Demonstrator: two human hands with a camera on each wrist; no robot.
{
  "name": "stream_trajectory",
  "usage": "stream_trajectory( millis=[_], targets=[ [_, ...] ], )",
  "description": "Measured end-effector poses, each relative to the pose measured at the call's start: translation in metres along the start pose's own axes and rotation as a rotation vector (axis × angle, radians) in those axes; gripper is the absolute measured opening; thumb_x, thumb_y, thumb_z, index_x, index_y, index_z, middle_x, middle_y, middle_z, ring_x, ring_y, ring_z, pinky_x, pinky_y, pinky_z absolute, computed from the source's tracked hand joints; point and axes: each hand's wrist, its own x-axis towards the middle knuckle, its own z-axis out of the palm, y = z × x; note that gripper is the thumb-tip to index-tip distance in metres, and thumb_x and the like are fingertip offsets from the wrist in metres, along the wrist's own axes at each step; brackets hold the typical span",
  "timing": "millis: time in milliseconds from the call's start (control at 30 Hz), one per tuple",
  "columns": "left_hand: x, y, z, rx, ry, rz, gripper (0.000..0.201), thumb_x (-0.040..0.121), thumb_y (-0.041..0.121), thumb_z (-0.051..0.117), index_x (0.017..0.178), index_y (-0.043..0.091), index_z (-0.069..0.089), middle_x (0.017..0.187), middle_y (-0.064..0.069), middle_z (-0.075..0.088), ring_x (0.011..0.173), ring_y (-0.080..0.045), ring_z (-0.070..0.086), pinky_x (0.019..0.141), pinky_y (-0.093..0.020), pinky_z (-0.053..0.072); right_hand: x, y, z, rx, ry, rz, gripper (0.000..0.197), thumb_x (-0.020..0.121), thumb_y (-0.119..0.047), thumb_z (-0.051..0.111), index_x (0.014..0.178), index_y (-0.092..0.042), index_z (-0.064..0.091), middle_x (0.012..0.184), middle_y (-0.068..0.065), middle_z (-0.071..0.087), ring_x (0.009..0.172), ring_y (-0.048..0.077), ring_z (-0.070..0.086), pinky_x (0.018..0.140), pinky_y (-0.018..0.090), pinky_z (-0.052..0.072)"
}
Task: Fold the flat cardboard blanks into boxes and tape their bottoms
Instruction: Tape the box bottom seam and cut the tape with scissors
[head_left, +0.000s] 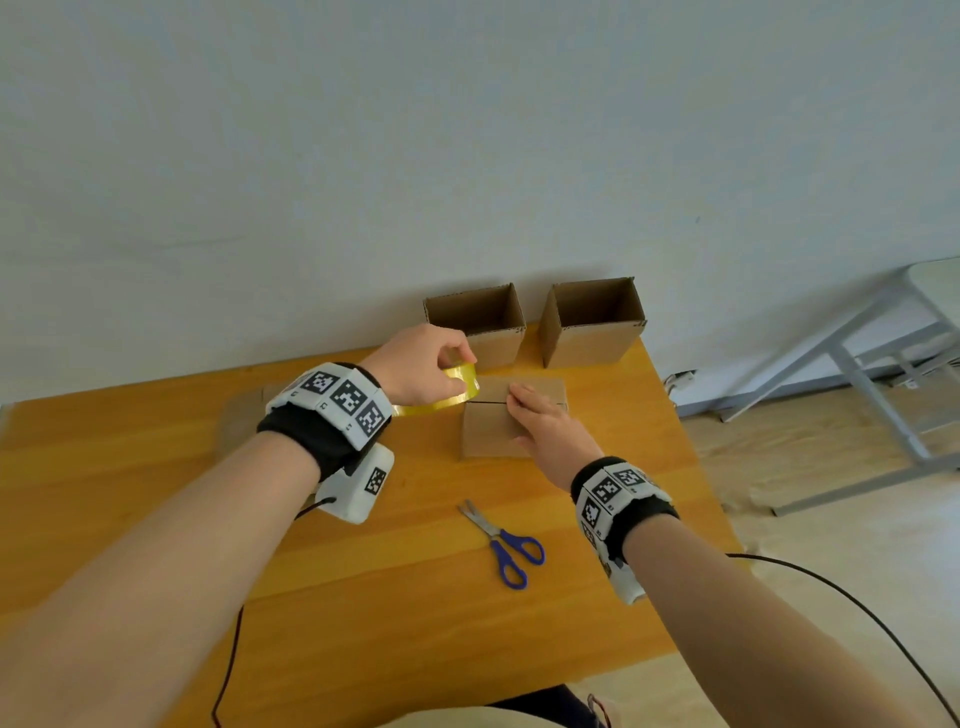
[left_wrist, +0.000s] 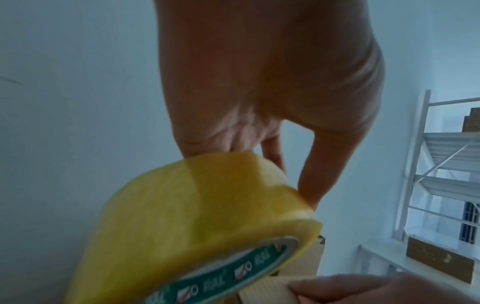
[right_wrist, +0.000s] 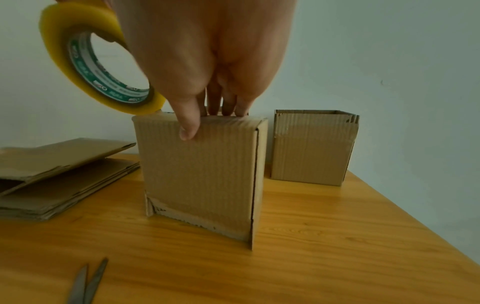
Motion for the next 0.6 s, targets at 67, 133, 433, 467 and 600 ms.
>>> stream_trajectory(
  millis=[67, 133, 433, 467, 600],
  targets=[
    [0.005, 0.004, 0.0, 0.037, -0.051, 0.018, 0.034, 0.082, 0.022, 0.067, 0.115, 0.023, 0.061, 0.109, -0.002, 0.062, 0.101, -0.018, 0.057, 0.079, -0.031, 0.05, -0.001, 0.0, 0.0, 0.001, -0.003, -0.01, 0.056, 0.097, -0.01, 0.047, 0.149, -0.013, 0.026, 0.159, -0.002, 0.013, 0.146, 0.018, 0.012, 0.117, 0.029, 0.012],
    [0.009, 0.006, 0.001, 0.065, -0.082, 0.03, 0.033, 0.082, 0.024, 0.068, 0.115, 0.025, 0.063, 0.109, -0.002, 0.064, 0.102, -0.017, 0.058, 0.085, -0.034, 0.051, -0.001, 0.0, -0.001, 0.068, 0.0, 0.012, 0.054, 0.096, -0.011, 0.048, 0.147, -0.013, 0.029, 0.158, -0.004, 0.017, 0.146, 0.018, 0.014, 0.116, 0.029, 0.014],
    [0.019, 0.019, -0.002, 0.102, -0.178, 0.066, 0.037, 0.087, 0.026, 0.064, 0.123, 0.022, 0.061, 0.122, -0.001, 0.063, 0.105, -0.012, 0.056, 0.089, -0.025, 0.044, 0.011, -0.014, -0.025, 0.669, 0.105, 0.233, 0.037, 0.098, -0.029, 0.047, 0.133, -0.017, 0.051, 0.127, 0.002, 0.059, 0.114, 0.013, 0.052, 0.088, 0.021, 0.038],
    [0.02, 0.02, -0.002, 0.105, -0.183, 0.068, 0.037, 0.087, 0.027, 0.064, 0.124, 0.023, 0.061, 0.124, -0.001, 0.062, 0.108, -0.013, 0.056, 0.09, -0.025, 0.043, 0.013, -0.016, -0.027, 0.741, 0.109, 0.256, 0.035, 0.098, -0.032, 0.047, 0.129, -0.017, 0.056, 0.123, 0.001, 0.061, 0.111, 0.012, 0.053, 0.084, 0.02, 0.038],
    [0.021, 0.023, 0.0, 0.11, -0.181, 0.076, 0.038, 0.089, 0.029, 0.062, 0.126, 0.023, 0.059, 0.127, 0.0, 0.06, 0.112, -0.015, 0.054, 0.09, -0.025, 0.041, 0.02, -0.019, -0.031, 0.836, 0.121, 0.278, 0.026, 0.095, -0.03, 0.053, 0.111, -0.013, 0.065, 0.105, -0.002, 0.062, 0.097, 0.01, 0.054, 0.071, 0.015, 0.038]
  ],
)
